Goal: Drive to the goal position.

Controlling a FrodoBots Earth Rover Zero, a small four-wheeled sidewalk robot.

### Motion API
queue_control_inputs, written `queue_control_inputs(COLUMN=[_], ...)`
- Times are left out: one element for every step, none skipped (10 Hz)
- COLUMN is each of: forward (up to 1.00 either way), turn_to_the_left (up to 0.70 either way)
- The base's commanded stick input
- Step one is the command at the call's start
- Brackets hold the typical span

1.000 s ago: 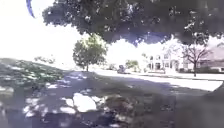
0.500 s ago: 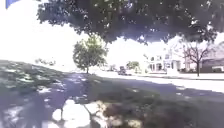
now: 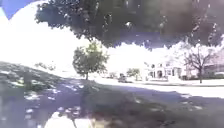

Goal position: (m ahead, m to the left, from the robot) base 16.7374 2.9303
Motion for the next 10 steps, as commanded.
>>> queue_control_inputs(forward=[0.85,0.85,0.85,0.57,-0.04,-0.04,-0.04,-0.04,-0.04,-0.04], turn_to_the_left=[-0.02,-0.02,0.12,0.50,0.85,0.85,0.85,0.85,0.85,0.85])
